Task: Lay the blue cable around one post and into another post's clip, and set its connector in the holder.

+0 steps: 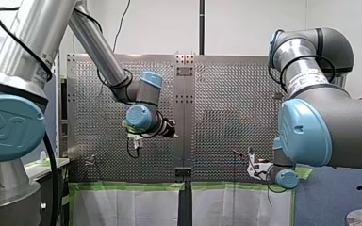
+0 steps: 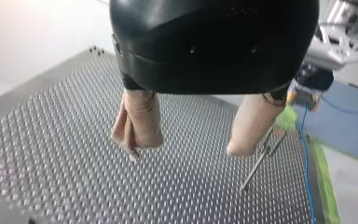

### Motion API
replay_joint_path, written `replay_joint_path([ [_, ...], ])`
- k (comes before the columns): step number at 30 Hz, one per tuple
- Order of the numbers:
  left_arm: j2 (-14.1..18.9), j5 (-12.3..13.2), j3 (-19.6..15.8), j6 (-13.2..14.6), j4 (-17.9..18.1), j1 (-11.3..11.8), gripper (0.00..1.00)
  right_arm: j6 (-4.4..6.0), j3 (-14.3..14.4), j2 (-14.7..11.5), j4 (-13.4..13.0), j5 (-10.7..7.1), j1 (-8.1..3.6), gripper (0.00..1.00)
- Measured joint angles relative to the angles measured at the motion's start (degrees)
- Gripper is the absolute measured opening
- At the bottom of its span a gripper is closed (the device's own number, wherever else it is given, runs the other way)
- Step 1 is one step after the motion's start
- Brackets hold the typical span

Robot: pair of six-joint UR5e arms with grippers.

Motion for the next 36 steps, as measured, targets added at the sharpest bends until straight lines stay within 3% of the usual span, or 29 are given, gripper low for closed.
replay_joint_path([
  [6,-2.5,-0.8,0.4,-0.5,3.3,-3.3,1.0,0.02,0.0,0.0,0.0,0.0,0.0,0.0],
  [17,-8.4,1.8,3.1,-1.3,9.2,-9.2,1.0,0.0,0.0,0.0,0.4,-0.01,-0.01,0.0],
  [25,-13.4,1.9,5.8,-1.7,14.2,-14.1,1.0,0.0,0.0,0.0,0.7,-0.08,0.07,0.0],
  [36,-15.7,1.7,5.9,-1.8,15.7,-15.3,1.0,0.0,0.0,0.0,0.7,-0.06,0.17,0.0],
])
